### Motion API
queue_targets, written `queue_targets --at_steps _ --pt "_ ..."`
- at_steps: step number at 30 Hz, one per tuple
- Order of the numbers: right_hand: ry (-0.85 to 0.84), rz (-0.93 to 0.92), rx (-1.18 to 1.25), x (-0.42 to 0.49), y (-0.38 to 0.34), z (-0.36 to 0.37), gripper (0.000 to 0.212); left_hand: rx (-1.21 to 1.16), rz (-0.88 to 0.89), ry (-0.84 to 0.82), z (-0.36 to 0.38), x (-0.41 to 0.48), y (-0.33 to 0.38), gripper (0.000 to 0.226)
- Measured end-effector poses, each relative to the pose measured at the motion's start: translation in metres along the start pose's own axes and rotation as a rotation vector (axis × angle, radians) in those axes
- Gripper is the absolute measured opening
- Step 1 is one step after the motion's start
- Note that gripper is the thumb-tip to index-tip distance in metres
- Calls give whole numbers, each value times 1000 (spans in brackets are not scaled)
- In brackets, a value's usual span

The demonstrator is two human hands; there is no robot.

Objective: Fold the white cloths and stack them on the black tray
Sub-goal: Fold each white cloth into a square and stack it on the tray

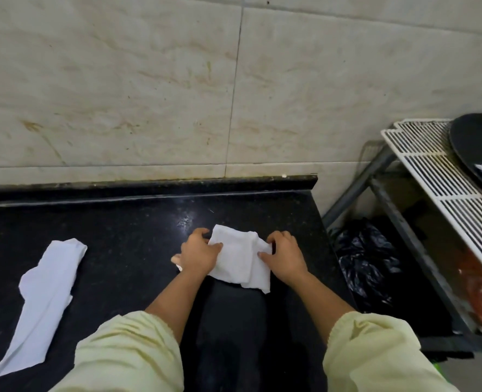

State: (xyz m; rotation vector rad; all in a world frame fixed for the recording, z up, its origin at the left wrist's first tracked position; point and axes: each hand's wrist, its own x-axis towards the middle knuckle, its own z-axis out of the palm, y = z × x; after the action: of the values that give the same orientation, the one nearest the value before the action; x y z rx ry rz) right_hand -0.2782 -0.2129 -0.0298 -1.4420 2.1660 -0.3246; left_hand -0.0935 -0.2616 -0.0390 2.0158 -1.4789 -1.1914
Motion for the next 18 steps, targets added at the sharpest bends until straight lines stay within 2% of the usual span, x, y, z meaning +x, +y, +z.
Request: queue_targets --at_steps 2,4,6,9,12,16,17,18 --pt "29 -12 21 -1 -1 0 16 -69 -21 -33 -1 0 2 49" --pt "35 -36 32 -2 -2 -2 14 -124 -29 -84 -3 -1 5 41" --pt "3 -59 75 -3 -5 -5 11 -167 -27 -119 -7 -2 5 30" --pt "-61 -71 203 -7 -10 -16 11 -238 0 -130 -16 -4 3 25" --pt "-70 -108 320 -17 -15 -33 13 -419 49 -124 -33 -22 10 17" --pt "-187 -192 348 -33 -16 -53 6 -609 104 -132 -54 -51 10 18" --pt "-217 -202 314 -36 -16 -58 7 -629 115 -128 -59 -57 8 17" --pt "-235 -216 273 -41 -16 -62 19 -649 125 -118 -63 -65 7 16"
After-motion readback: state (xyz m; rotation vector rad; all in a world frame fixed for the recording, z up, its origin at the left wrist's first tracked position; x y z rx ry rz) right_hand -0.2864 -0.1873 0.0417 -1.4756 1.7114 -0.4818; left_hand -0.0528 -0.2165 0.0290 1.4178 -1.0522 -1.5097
